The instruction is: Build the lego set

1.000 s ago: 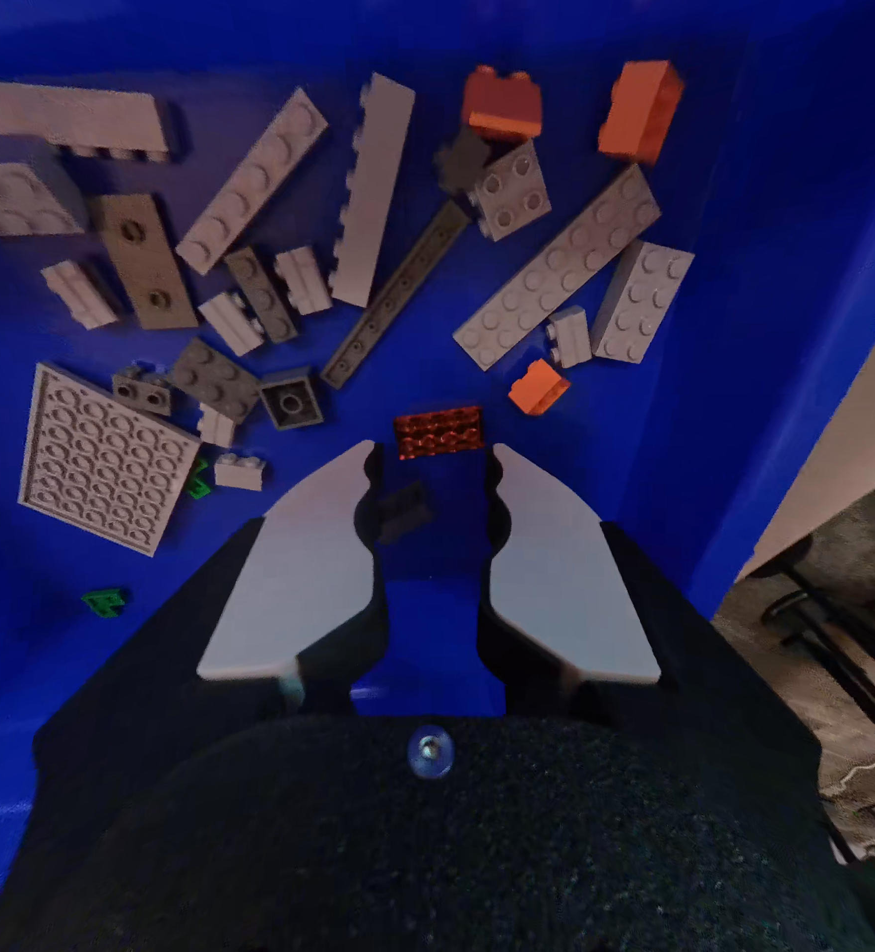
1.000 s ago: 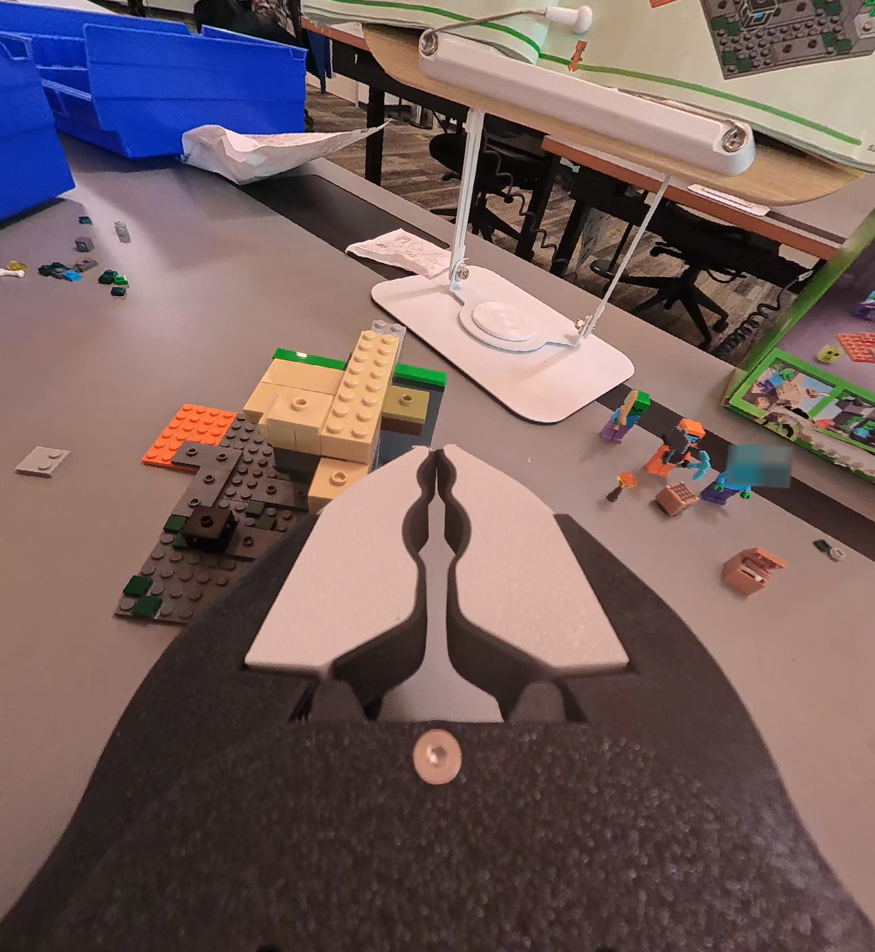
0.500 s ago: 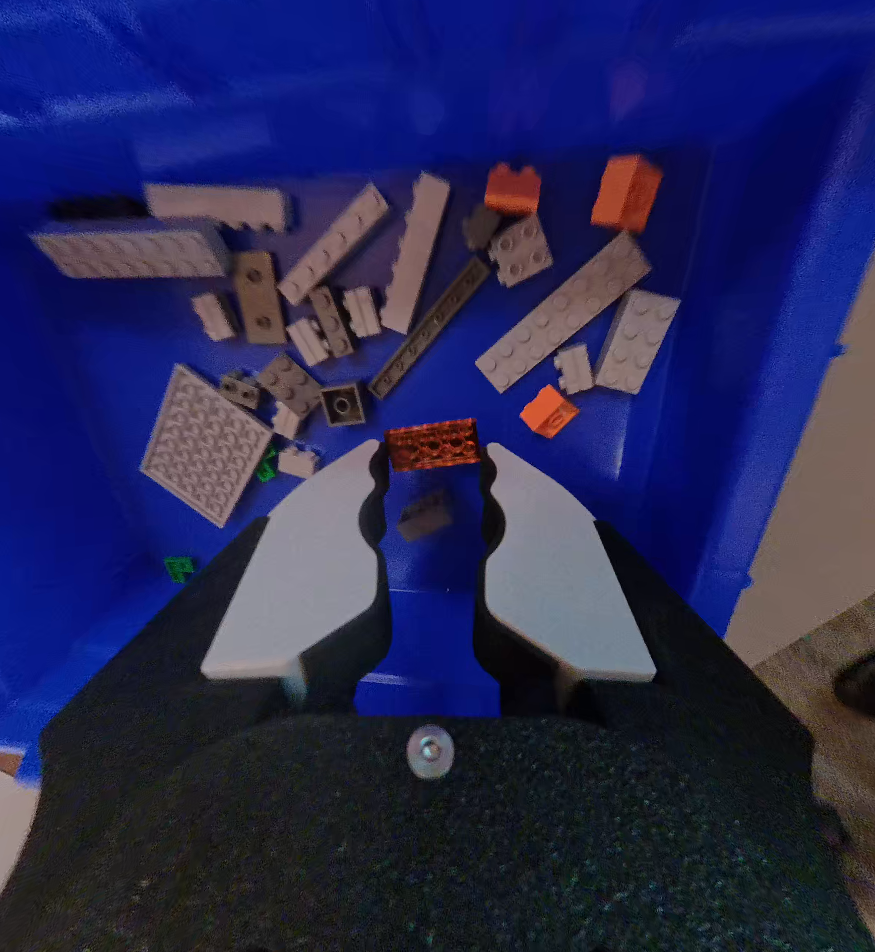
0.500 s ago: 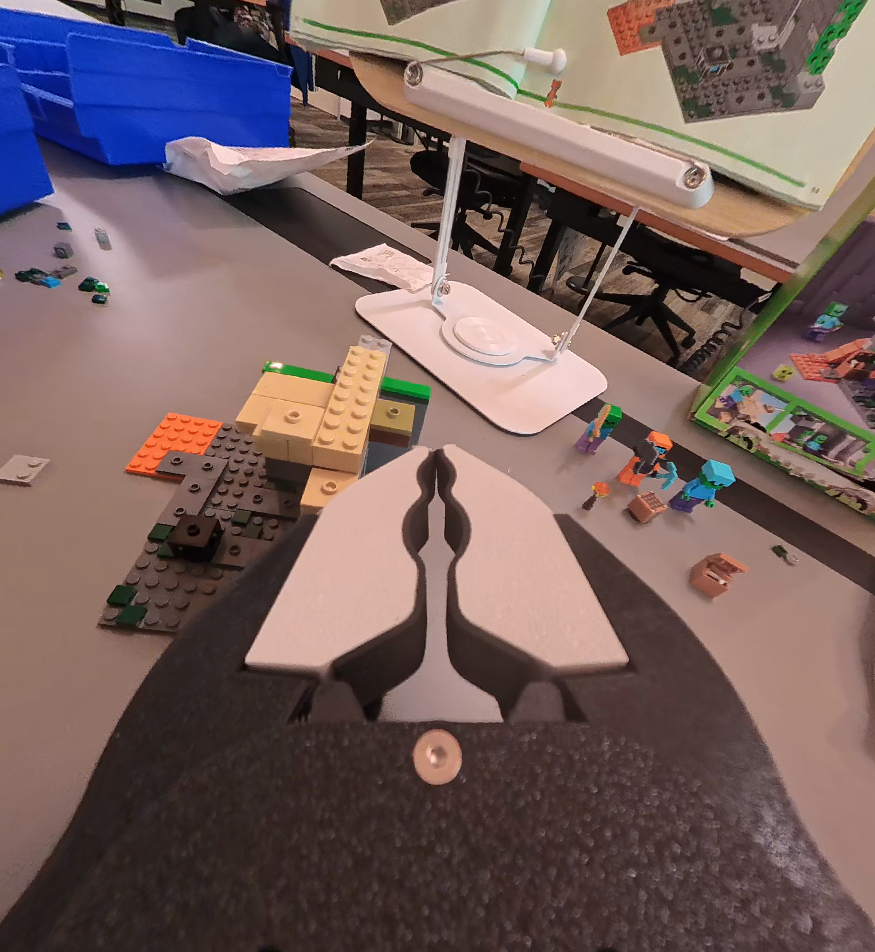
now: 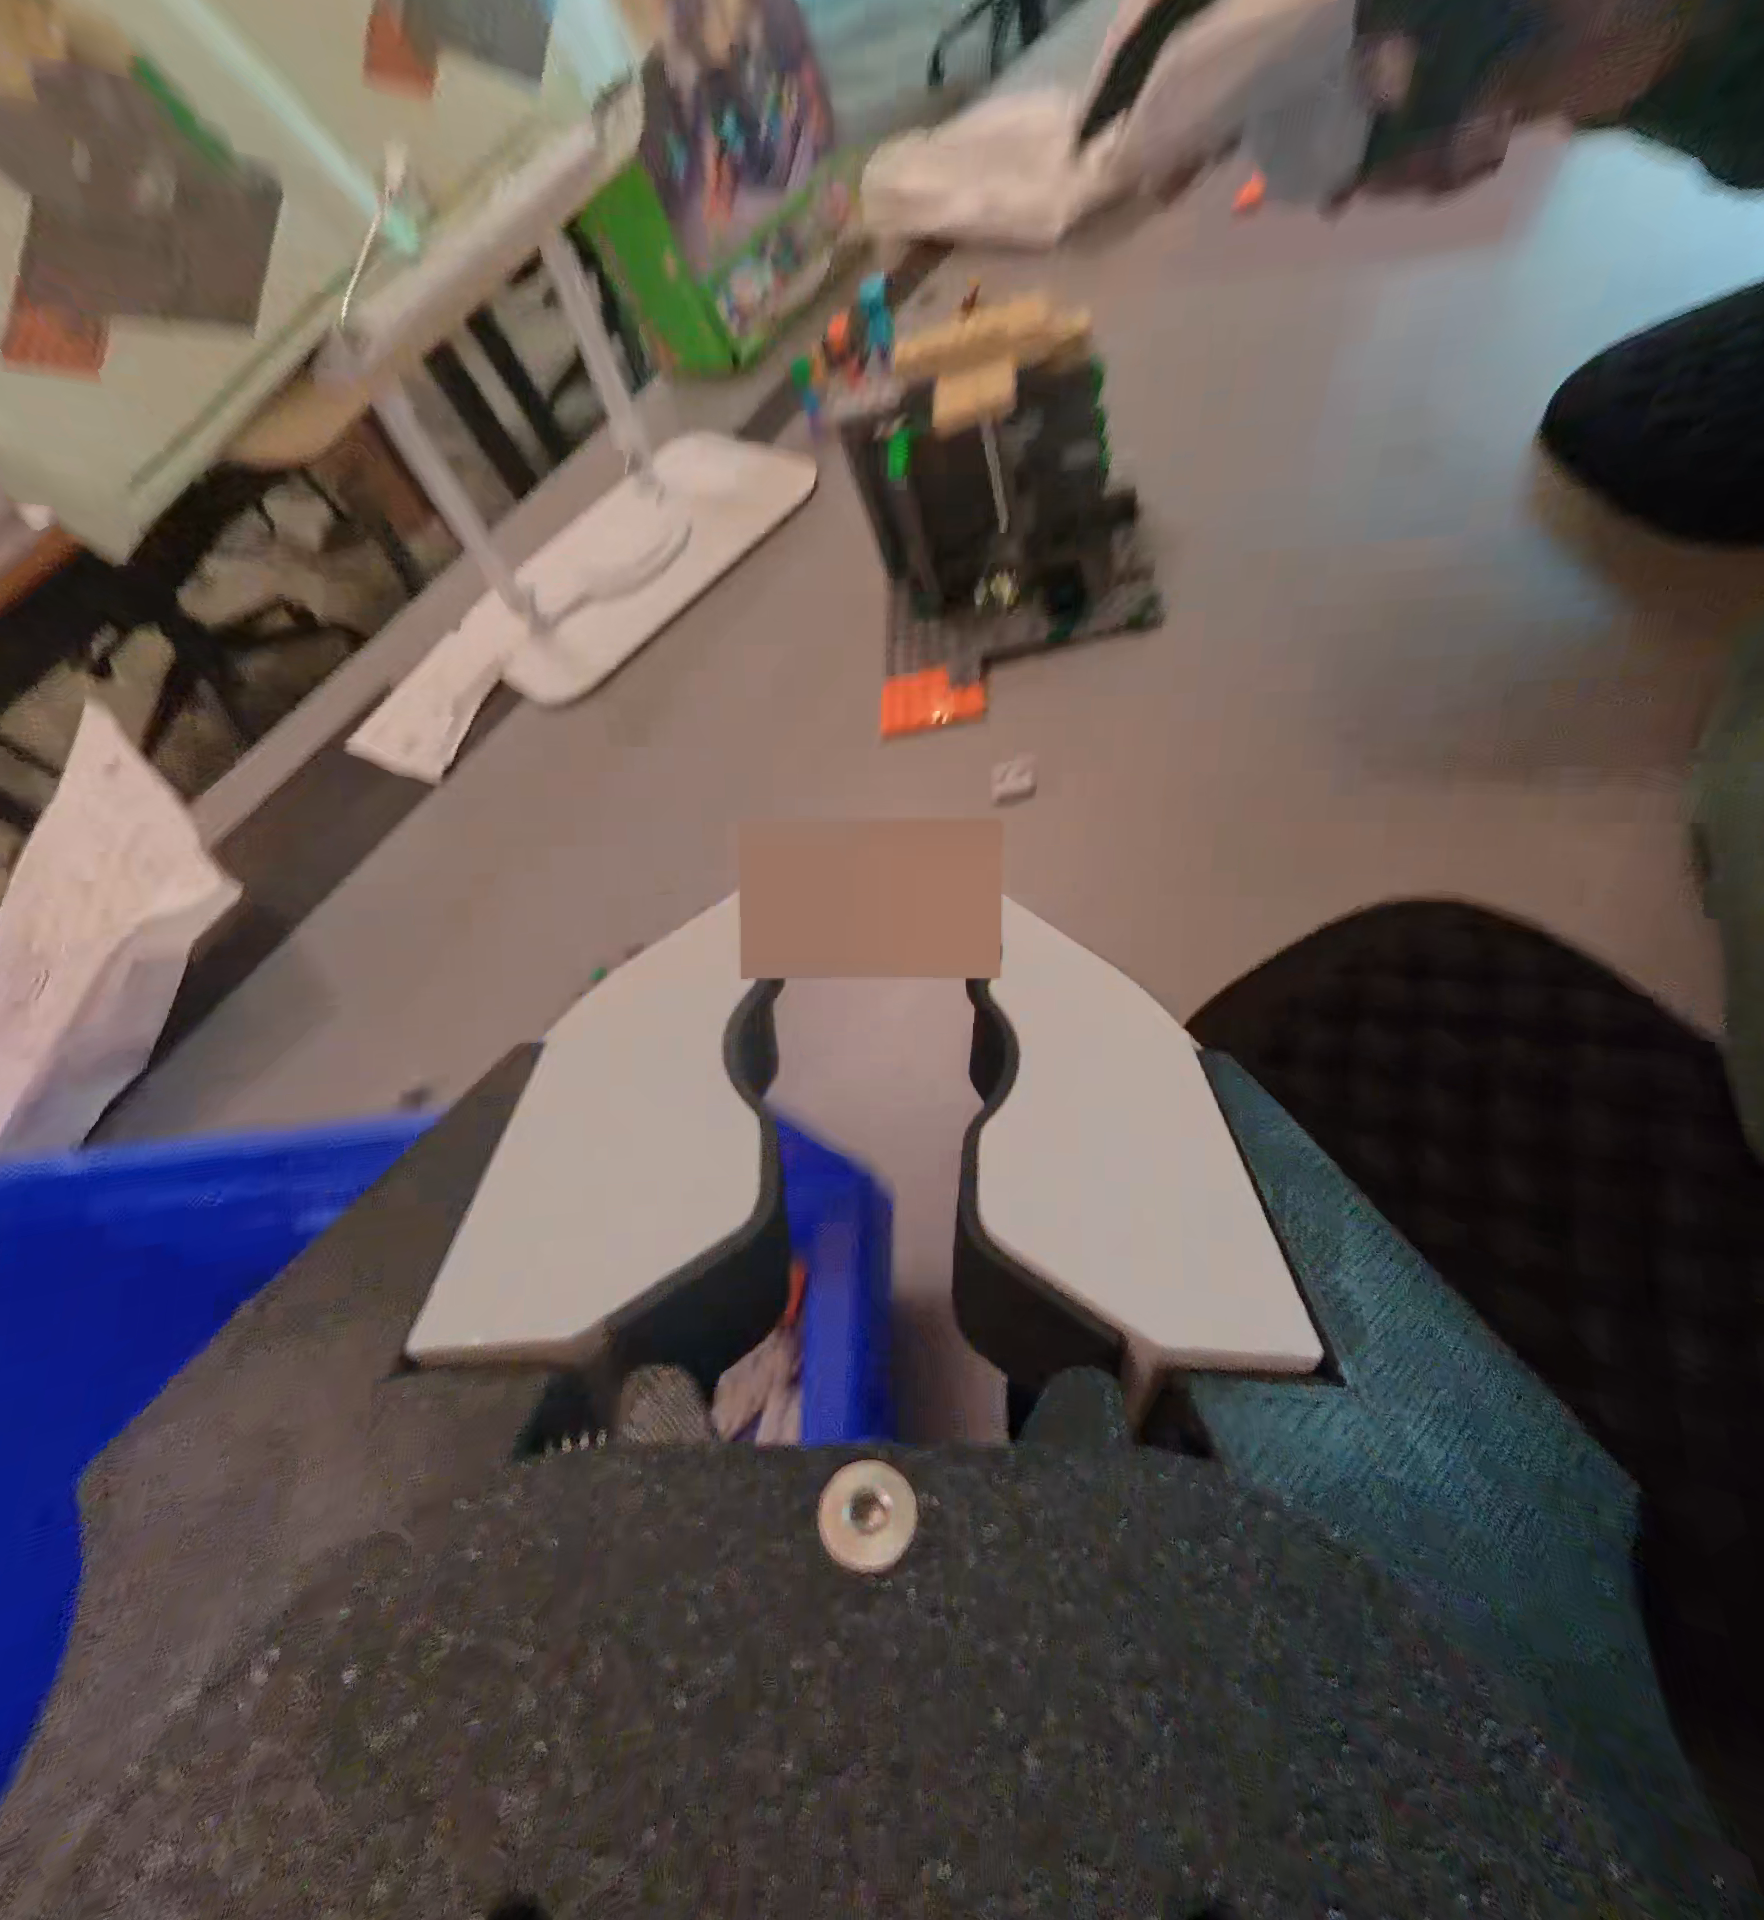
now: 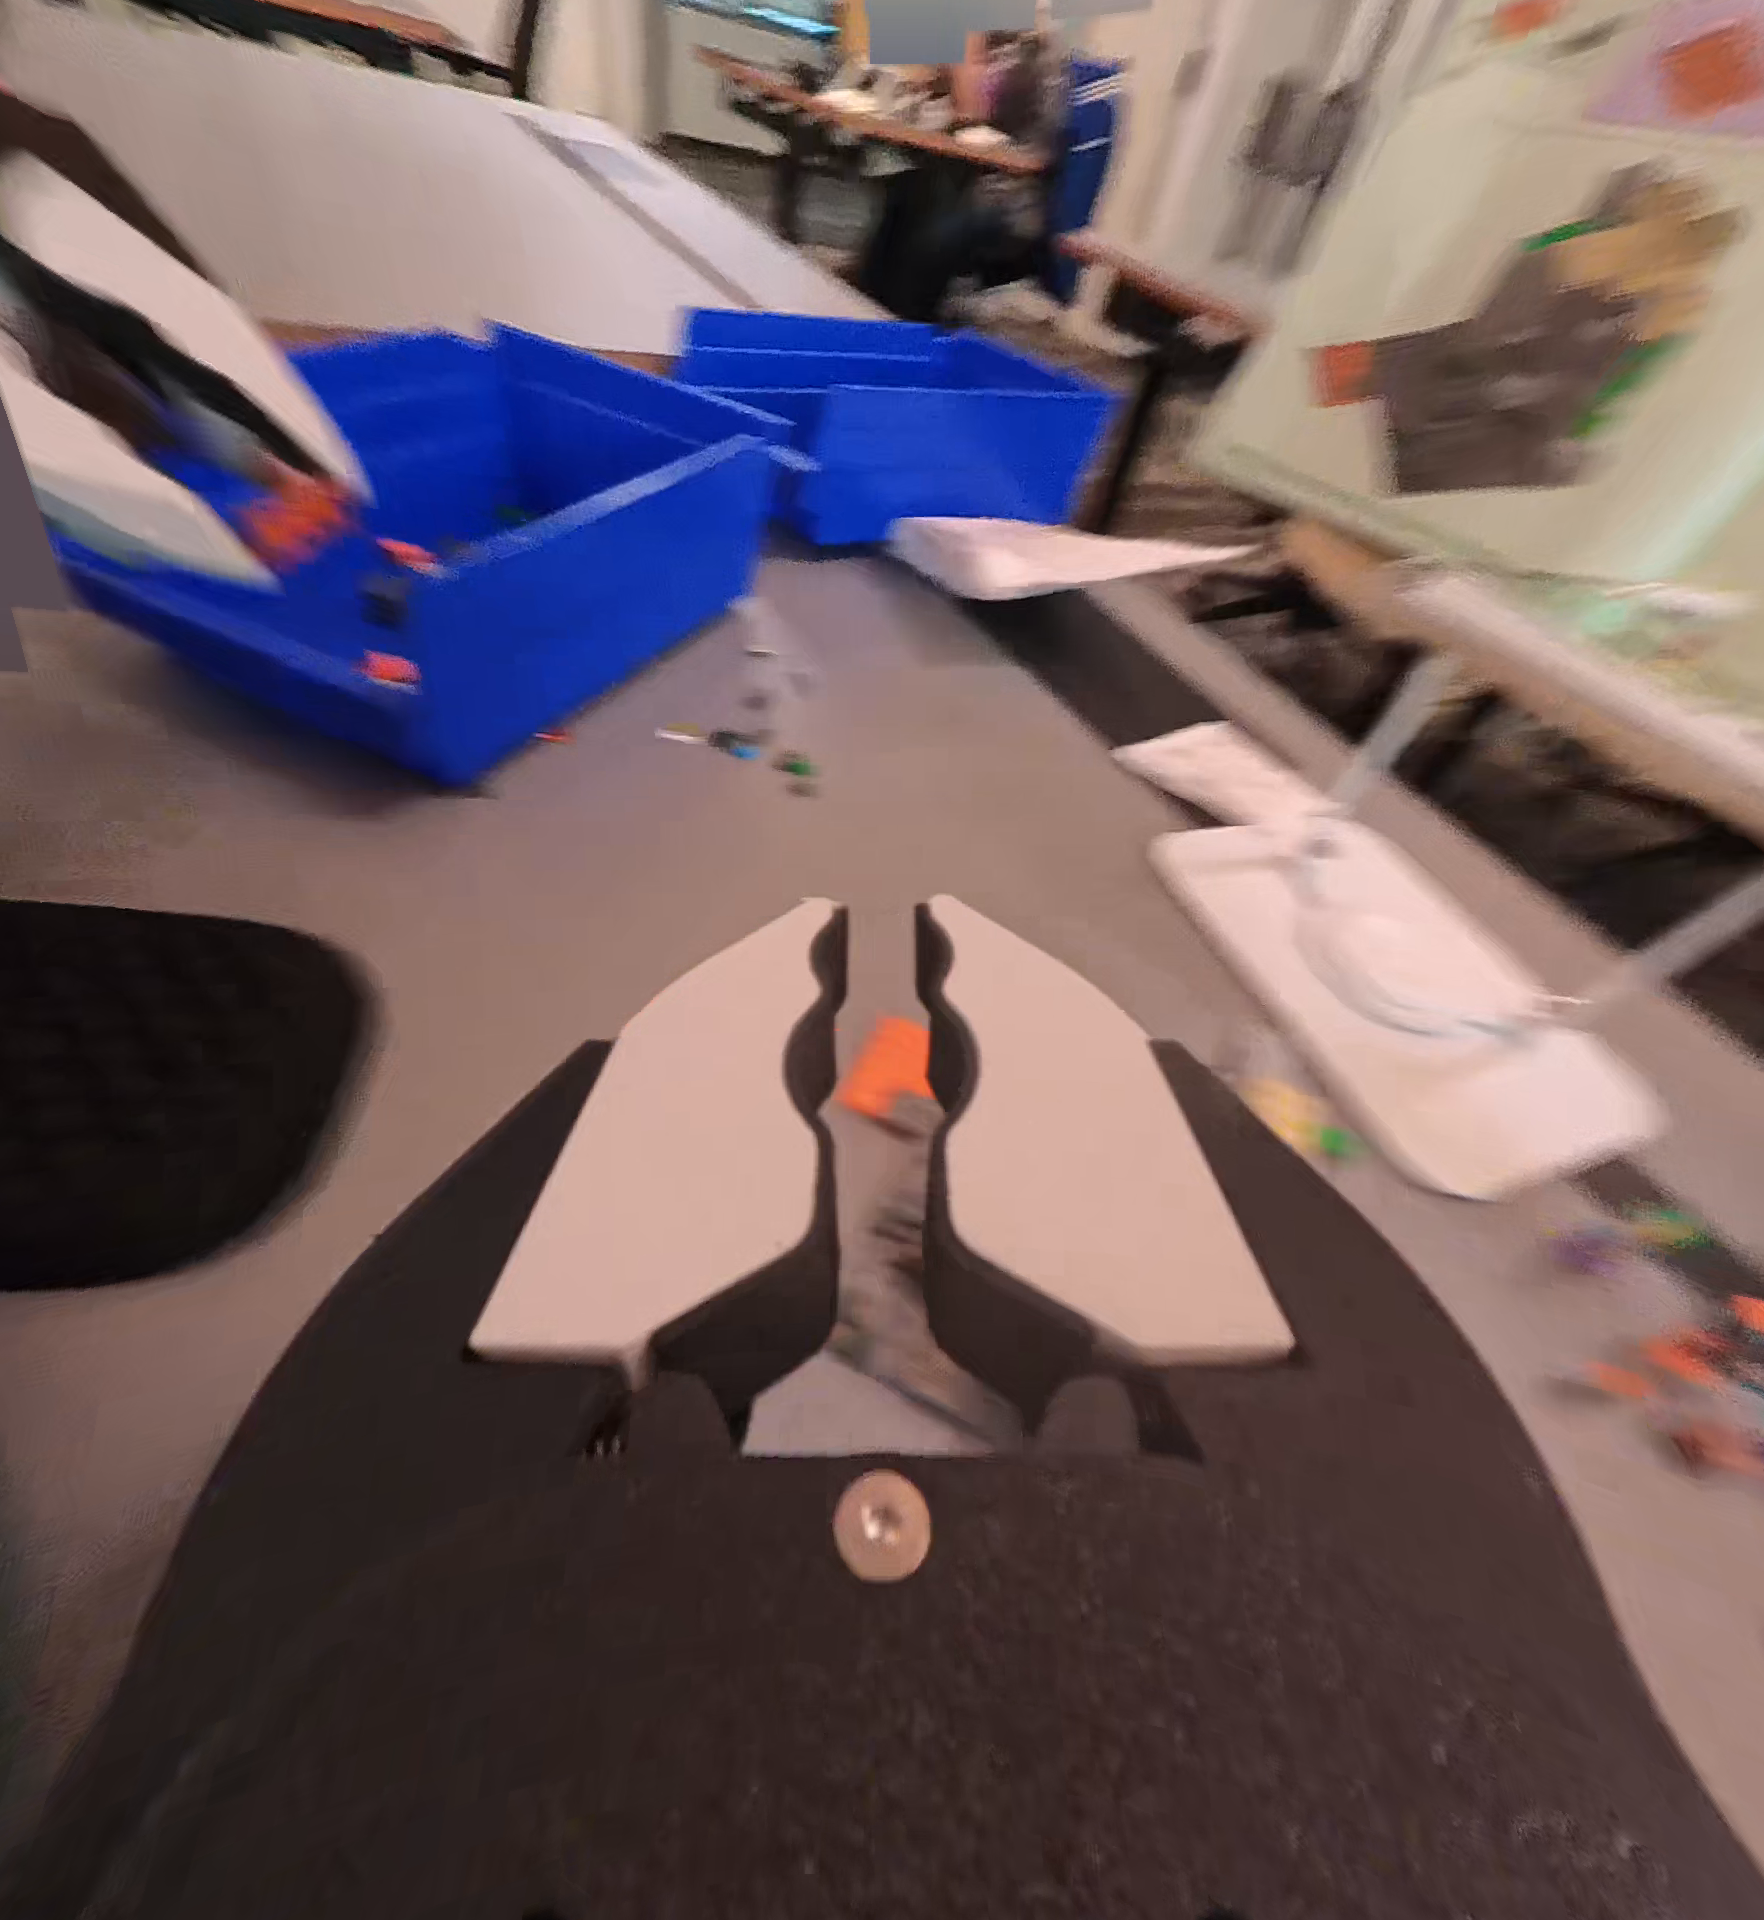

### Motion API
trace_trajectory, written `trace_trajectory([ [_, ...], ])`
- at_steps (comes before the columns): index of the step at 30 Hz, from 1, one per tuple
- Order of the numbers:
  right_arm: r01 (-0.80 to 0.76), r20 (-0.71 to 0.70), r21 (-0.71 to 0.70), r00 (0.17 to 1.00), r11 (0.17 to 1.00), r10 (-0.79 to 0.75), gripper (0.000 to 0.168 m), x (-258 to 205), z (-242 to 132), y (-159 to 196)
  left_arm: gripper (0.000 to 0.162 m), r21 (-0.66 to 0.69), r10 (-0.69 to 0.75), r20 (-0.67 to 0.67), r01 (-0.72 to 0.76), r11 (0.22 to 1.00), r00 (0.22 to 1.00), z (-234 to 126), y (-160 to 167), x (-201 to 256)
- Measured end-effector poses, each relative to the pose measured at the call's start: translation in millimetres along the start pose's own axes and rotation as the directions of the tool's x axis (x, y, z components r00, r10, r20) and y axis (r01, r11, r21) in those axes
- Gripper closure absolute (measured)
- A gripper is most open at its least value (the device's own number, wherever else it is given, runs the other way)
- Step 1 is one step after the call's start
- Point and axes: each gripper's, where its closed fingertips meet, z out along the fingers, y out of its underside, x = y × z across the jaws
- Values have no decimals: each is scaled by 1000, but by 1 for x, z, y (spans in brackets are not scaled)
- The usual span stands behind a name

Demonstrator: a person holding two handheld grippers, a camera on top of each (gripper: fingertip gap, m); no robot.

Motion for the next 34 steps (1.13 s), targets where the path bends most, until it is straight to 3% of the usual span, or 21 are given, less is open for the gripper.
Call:
trace_trajectory([
  [4,-299,338,-10,897,954,284,140,-68,18,-8,129,153,79,8,-79,985,997,37,-31,38],
  [8,-577,537,-117,648,808,541,129,-101,16,-8,129,277,140,19,-140,951,990,64,-57,64],
  [14,-754,619,-214,388,621,683,129,-109,-4,-3,129,433,257,101,-275,858,961,75,-91,93],
  [19,-807,648,-250,271,535,712,144,-111,-18,-2,129,454,335,149,-366,813,930,87,-100,112],
  [21,-786,640,-249,306,567,705,152,-109,-22,5,130,459,313,92,-319,829,945,91,-97,116],
  [24,-673,567,-209,508,710,648,151,-96,-25,24,126,454,202,-89,-141,880,975,95,-87,121],
  [27,-408,448,-215,766,887,461,152,-80,-28,52,126,361,-2,-325,126,924,946,98,-73,121],
  [29,-163,367,-249,896,955,249,152,-70,-27,74,127,297,-105,-414,244,923,904,101,-68,120],
  [31,37,357,-278,932,960,67,152,-69,-26,88,127,239,-140,-467,277,931,873,105,-64,123],
  [34,252,384,-303,915,919,-124,151,-72,-23,102,126,158,-136,-505,246,956,852,117,-58,131],
])
